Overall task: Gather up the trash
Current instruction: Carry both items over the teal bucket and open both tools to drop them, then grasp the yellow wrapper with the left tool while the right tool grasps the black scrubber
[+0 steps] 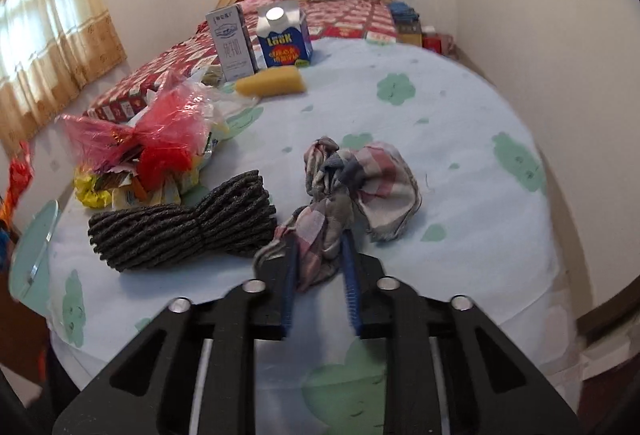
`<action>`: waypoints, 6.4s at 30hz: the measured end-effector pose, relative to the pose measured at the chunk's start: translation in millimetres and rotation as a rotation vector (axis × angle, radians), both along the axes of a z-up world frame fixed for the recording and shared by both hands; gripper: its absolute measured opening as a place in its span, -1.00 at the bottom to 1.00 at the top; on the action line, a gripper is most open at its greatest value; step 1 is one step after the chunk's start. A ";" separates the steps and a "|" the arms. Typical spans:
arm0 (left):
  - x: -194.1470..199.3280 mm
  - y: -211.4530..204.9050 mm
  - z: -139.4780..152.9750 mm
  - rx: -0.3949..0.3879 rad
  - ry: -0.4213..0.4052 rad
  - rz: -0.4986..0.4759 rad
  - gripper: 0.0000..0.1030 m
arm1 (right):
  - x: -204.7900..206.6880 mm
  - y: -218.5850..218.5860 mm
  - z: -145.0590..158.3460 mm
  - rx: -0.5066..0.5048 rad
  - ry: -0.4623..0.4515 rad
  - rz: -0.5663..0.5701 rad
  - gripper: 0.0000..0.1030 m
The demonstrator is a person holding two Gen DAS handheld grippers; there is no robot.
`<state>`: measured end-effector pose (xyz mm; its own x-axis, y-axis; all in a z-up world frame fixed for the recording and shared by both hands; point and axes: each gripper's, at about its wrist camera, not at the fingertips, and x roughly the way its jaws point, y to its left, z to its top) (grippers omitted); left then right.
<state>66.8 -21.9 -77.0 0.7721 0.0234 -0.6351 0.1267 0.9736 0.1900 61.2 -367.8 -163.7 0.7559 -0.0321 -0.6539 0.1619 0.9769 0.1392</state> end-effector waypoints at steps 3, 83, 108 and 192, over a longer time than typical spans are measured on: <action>-1.4 14.0 5.1 -0.003 -0.019 0.022 -0.64 | -11.8 1.8 10.6 -0.042 -0.040 -0.016 -0.65; -2.9 185.1 -1.7 -0.010 -0.024 0.386 -0.62 | 67.4 317.5 79.3 -0.157 -0.244 0.634 -0.65; -4.1 190.5 0.3 -0.038 -0.027 0.404 -0.60 | 71.5 359.2 74.3 -0.171 -0.234 0.701 -0.65; 3.9 4.8 -35.7 0.066 0.042 0.042 0.39 | -1.4 47.8 54.8 0.011 -0.110 0.215 -0.83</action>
